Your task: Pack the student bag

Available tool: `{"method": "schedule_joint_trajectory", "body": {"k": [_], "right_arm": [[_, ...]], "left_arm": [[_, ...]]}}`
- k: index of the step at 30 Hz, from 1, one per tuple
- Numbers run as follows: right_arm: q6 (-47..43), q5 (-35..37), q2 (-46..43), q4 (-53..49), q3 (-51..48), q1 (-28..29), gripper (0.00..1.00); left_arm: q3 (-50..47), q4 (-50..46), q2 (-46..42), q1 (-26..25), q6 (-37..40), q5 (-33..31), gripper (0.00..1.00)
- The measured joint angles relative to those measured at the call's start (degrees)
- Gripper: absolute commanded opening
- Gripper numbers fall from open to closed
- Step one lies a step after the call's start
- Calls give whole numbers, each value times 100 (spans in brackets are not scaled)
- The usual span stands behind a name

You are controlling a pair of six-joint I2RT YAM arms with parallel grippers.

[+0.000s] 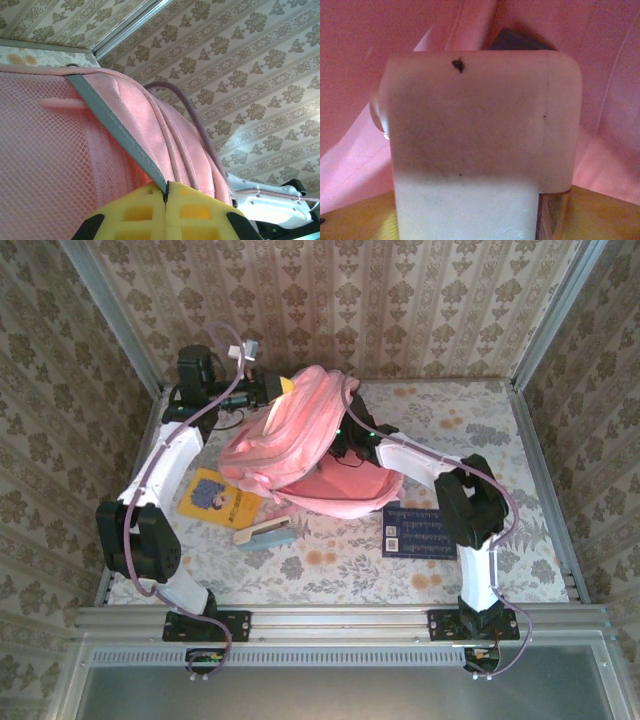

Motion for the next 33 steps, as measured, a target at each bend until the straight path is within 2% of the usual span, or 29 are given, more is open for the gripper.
{"method": "schedule_joint_trajectory", "body": {"k": [3,5,7,8,18,25,33], "right_arm": [[302,223,369,278,275,68,77],[426,299,623,531,511,111,85],[518,330,848,765,734,160,97],[518,328,909,848,798,177,99],[195,-2,949,1141,715,168,99],[-767,15,-39,623,-72,179,99],[-1773,717,-1622,-409,-485,129,100]], "left_arm": [[0,96,20,-28,-74,2,0],[-2,168,50,-37,-120,-2,0],[-13,251,98,-37,-173,-17,0],[-22,289,118,-37,-195,-20,0],[-140,505,144,57,-306,-35,0],[-498,713,92,481,-560,-306,0],[-544,984,63,855,-1147,-776,0]]}}
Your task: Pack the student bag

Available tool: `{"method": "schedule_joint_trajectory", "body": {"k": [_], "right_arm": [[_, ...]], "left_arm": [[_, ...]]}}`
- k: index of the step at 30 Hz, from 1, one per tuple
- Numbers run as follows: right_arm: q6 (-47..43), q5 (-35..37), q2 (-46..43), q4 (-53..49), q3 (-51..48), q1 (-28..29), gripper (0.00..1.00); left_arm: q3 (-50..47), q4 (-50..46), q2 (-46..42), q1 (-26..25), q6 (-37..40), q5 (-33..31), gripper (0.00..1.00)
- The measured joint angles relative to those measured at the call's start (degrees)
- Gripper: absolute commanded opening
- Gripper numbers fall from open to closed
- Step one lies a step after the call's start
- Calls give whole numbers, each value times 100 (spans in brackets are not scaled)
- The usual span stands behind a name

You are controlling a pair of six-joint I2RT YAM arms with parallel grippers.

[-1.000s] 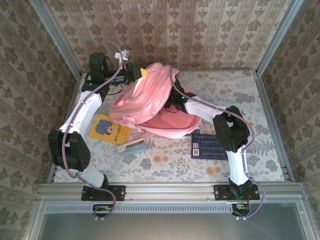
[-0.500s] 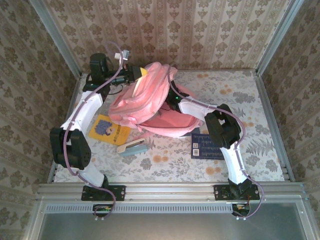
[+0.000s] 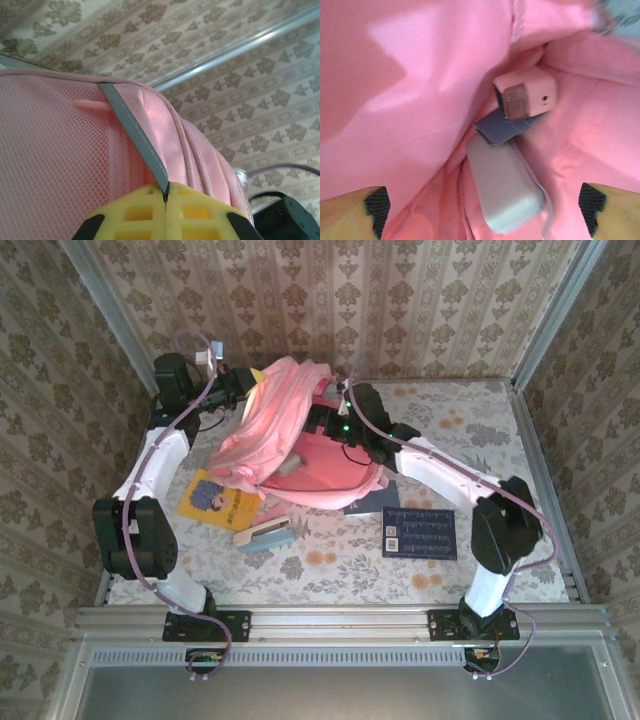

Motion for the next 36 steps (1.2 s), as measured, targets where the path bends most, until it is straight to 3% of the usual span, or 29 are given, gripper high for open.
{"method": "schedule_joint_trajectory", "body": {"k": [10,18,26,30,36], "right_arm": [[-798,494,-1161,-780,-730,-413,100],[-931,538,-1582,-1008,-1351,-835,99],[-1049,70,-1672,-1102,-1895,-890,94],[-1421,-389,-1670,-1235,-1919,-588,94],[-2597,-616,-1115,-1775,-1554,540,94]], "left_arm": [[1134,-149,579,319,-400,-494,0],[1224,-125,826,483,-562,-614,0],[1224,-542,960,262,42,-713,0],[1217,-938,1025,17,374,-791,0],[505,-876,817,-7,372,-990,0]]}}
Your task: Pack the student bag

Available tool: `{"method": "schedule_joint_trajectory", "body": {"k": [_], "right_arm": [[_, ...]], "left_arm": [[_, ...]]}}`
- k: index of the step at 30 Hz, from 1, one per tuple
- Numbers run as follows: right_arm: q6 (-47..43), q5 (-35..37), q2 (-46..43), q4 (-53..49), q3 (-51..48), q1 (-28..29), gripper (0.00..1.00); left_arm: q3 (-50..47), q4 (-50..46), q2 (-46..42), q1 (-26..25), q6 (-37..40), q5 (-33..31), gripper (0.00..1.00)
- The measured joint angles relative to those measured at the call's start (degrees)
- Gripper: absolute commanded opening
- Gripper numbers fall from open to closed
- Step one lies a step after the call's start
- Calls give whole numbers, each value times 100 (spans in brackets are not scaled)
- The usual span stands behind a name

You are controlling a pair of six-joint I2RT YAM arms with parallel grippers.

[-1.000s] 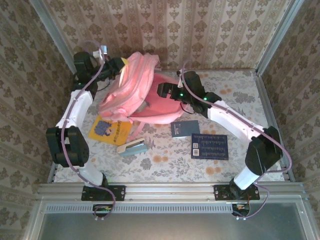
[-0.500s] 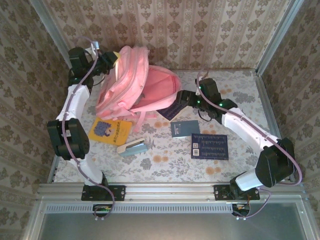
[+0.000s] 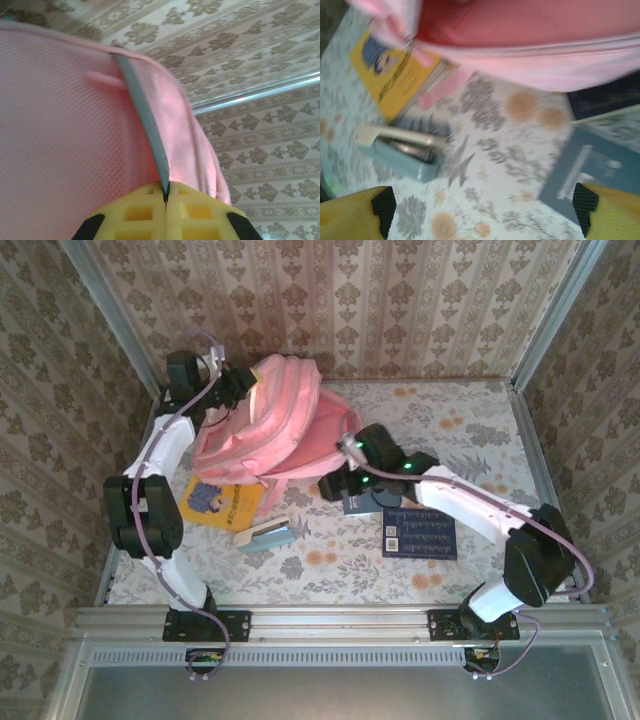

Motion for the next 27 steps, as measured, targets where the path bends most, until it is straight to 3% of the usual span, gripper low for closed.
{"method": "schedule_joint_trajectory", "body": {"k": [7,11,17,27], "right_arm": [[-1207,190,1143,-385,767,1152,93],[-1537,358,1923,-535,1346,1493,93],[-1582,560,2846,-636,2192,1626,95],[-1309,157,4015,-809,3683,1598,95]], "left_arm": [[-920,17,-713,55,-94,-247,0],[-1180,68,-861,136,-94,-245,0],[-1504,481,-872,127,-136,-190,0],[-1930,1283,-892,254,-643,-35,0]]}}
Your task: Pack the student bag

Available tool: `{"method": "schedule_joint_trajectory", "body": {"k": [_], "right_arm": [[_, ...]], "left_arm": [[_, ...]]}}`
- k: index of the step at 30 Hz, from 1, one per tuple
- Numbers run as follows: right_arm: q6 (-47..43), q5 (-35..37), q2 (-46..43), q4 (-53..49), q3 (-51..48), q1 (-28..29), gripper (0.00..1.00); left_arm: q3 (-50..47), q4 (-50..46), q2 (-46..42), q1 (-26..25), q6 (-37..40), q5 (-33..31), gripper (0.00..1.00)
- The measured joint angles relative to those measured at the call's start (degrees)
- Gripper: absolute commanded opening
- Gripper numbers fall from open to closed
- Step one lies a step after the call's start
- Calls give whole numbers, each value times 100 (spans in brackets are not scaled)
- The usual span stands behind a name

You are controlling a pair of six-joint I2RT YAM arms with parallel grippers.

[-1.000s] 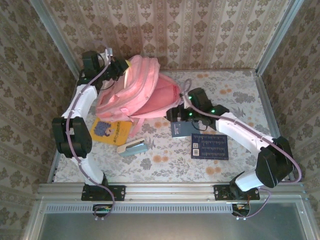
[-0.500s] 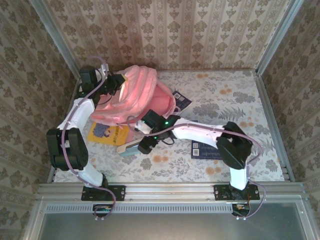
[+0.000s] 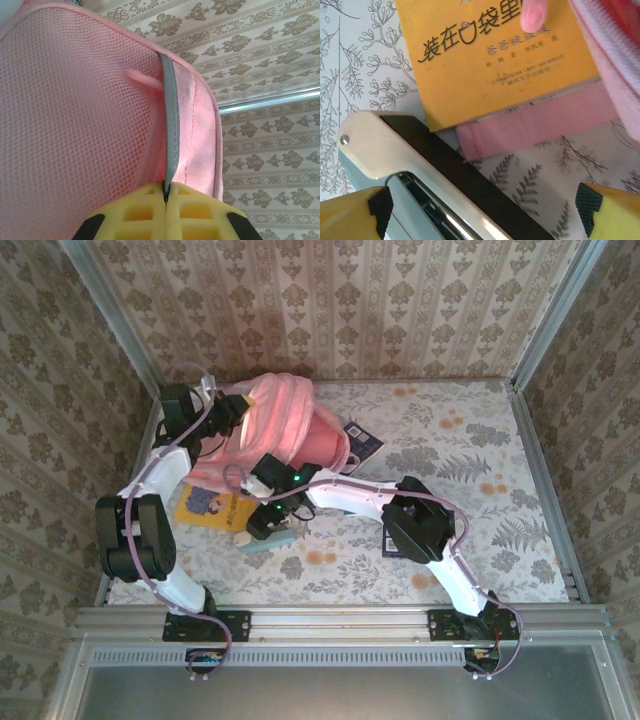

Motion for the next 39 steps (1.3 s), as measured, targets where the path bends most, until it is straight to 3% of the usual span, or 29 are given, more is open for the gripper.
{"method": "schedule_joint_trajectory", "body": {"k": [8,19,32,36,39], "right_arm": [[197,-960,273,-273,15,-61,86],[527,-1550,-417,264,-1362,-66,79],[625,-1814,-828,350,-1971,140,87],[612,-1882,-942,345,-2100,195,79],[619,-1886,-1029,354,-2212,197,66]], "left_arm": [[-13,2,-42,26,-11,-7,0],[-13,-122,-63,13,116,-26,0],[-11,-146,-66,13,144,-26,0],[-11,-146,-66,13,146,-24,0],[-11,-149,-66,13,149,-24,0]]}}
